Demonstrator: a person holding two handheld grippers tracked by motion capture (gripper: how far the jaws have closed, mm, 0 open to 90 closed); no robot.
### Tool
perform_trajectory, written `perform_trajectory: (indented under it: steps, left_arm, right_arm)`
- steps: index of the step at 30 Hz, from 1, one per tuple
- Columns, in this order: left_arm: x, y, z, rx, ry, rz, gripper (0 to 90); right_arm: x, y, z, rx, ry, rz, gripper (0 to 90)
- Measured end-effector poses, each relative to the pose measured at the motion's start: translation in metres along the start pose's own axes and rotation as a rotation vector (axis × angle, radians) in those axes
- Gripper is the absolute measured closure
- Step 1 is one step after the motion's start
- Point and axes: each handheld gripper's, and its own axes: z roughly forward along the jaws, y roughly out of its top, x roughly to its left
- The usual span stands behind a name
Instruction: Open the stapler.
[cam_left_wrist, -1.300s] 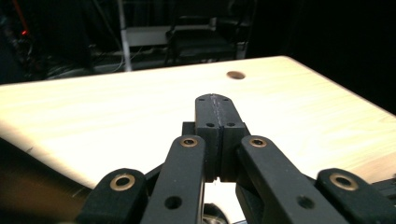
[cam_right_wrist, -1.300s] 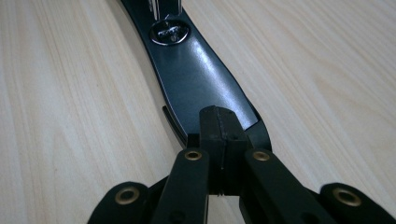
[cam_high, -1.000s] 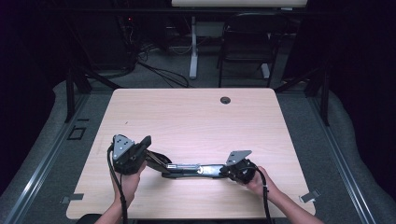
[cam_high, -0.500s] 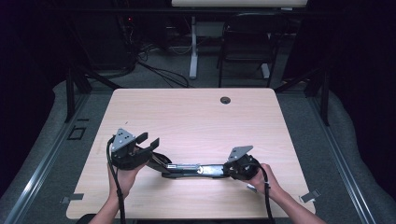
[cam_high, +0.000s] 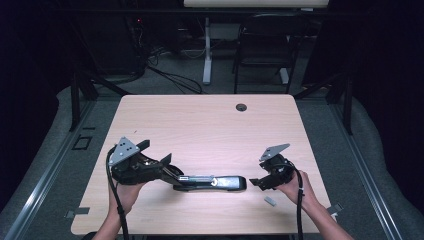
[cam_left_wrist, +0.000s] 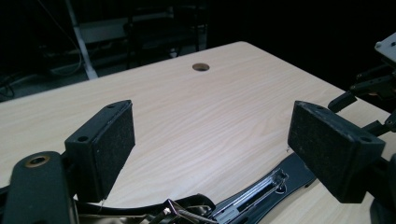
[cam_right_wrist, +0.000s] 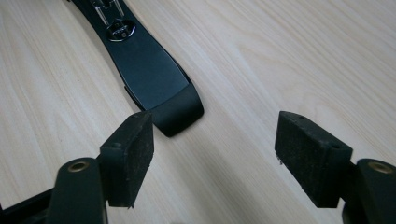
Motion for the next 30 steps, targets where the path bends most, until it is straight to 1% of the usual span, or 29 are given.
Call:
perform_trajectory:
  steps: [1,2,3,4,6,8,10,12,13,14,15,16,20,23,26,27,28,30]
  left_arm:
    - [-0.001,0.002,-0.005,-0.018,0.011,0.008,15.0]
    - [-0.001,0.003,-0.009,-0.025,0.02,0.011,14.5]
    - [0.0,0.005,-0.014,-0.03,0.037,0.022,14.0]
    - [0.002,0.006,-0.017,-0.038,0.045,0.024,13.2]
    - [0.006,0.008,-0.023,-0.051,0.066,0.021,12.4]
    - [0.012,0.008,-0.029,-0.064,0.086,0.008,11.3]
    - [0.016,0.008,-0.035,-0.081,0.112,0.004,10.8]
    - [0.019,0.01,-0.042,-0.079,0.139,0.018,8.6]
    - [0.021,0.01,-0.044,-0.078,0.152,0.015,8.4]
    - [0.023,0.01,-0.045,-0.077,0.155,0.008,8.2]
    - [0.027,0.009,-0.047,-0.076,0.163,-0.006,7.3]
    - [0.029,0.008,-0.048,-0.071,0.164,-0.011,6.9]
    - [0.04,0.007,-0.05,-0.026,0.176,-0.033,3.3]
    - [0.046,0.001,-0.049,0.011,0.16,-0.06,0.5]
    - [0.048,-0.007,-0.046,0.04,0.155,-0.067,0.4]
    - [0.048,-0.009,-0.045,0.057,0.155,-0.064,0.4]
    - [0.049,-0.011,-0.044,0.063,0.155,-0.064,0.3]
    - [0.051,-0.016,-0.044,0.073,0.143,-0.079,0.3]
  right_arm:
    - [-0.002,-0.001,-0.002,0.004,-0.003,0.013,24.4]
    - [-0.004,-0.002,-0.005,0.008,-0.003,0.026,21.3]
    - [-0.005,-0.002,-0.006,0.016,-0.007,0.037,15.7]
    - [-0.007,-0.003,-0.006,0.033,-0.016,0.048,10.8]
    - [-0.009,-0.004,-0.006,0.05,-0.009,0.051,7.6]
    - [-0.011,-0.005,-0.005,0.067,-0.009,0.066,3.4]
    - [-0.012,-0.006,-0.005,0.084,-0.016,0.065,2.6]
    - [-0.014,-0.008,-0.006,0.081,-0.017,0.074,2.0]
    - [-0.015,-0.009,-0.007,0.087,-0.017,0.079,2.0]
    - [-0.016,-0.01,-0.008,0.088,-0.021,0.08,2.0]
    - [-0.018,-0.01,-0.009,0.087,-0.019,0.083,2.1]
    - [-0.019,-0.011,-0.009,0.083,-0.024,0.089,2.2]
    - [-0.022,-0.012,-0.01,0.094,-0.033,0.1,3.6]
    - [-0.024,-0.013,-0.009,0.102,-0.032,0.107,4.5]
    - [-0.026,-0.013,-0.009,0.101,-0.037,0.109,4.7]
    - [-0.026,-0.013,-0.009,0.107,-0.039,0.112,4.7]
    - [-0.027,-0.013,-0.01,0.103,-0.043,0.117,4.8]
    - [-0.028,-0.012,-0.011,0.107,-0.043,0.12,4.7]
